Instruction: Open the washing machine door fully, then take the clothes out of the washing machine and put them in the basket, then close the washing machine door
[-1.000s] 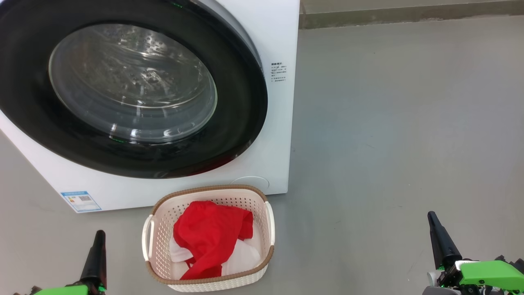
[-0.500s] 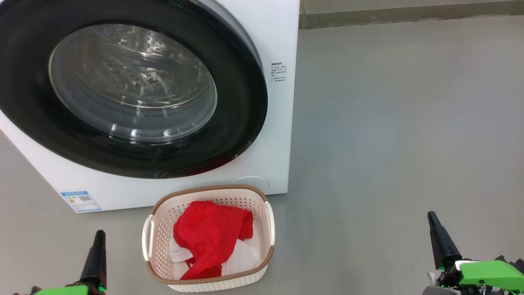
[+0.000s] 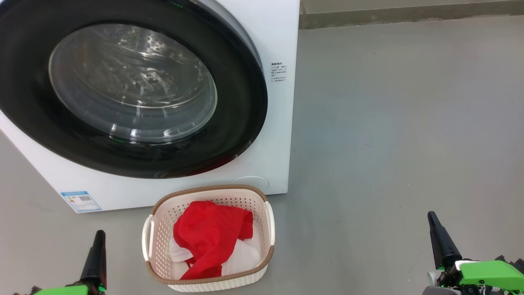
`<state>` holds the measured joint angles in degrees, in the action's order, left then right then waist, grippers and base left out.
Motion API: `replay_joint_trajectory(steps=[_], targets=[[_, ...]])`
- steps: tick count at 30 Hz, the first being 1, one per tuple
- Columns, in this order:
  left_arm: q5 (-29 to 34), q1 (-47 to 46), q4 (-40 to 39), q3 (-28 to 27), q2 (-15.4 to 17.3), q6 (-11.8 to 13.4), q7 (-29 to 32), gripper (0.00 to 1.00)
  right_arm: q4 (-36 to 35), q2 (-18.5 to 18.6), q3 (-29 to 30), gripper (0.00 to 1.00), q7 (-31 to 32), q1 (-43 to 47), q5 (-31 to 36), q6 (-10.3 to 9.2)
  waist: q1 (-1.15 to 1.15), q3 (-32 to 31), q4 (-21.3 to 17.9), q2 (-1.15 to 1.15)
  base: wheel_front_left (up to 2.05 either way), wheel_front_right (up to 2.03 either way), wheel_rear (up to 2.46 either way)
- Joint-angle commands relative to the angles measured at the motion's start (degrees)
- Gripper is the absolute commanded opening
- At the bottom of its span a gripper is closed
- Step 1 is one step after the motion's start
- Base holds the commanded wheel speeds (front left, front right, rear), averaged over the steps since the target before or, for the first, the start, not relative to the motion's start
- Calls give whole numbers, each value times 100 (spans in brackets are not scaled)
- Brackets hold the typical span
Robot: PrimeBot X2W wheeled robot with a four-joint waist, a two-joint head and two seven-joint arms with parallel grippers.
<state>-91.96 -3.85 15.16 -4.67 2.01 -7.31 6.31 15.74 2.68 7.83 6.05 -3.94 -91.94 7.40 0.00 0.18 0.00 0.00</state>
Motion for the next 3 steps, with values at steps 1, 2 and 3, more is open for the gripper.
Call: replay_joint_trajectory(steps=[1,2,3], targets=[[-15,-234,-112,-191,87,-18,23,0,-171,20,-131,0,44,-225,-23,9,0,0,0,0,0,0,0],[-15,-234,-112,-191,87,-18,23,0,-171,20,-131,0,44,-225,-23,9,0,0,0,0,0,0,0],[-15,-234,-112,-191,87,-18,23,0,-171,20,-131,0,44,-225,-23,9,0,0,0,0,0,0,0]])
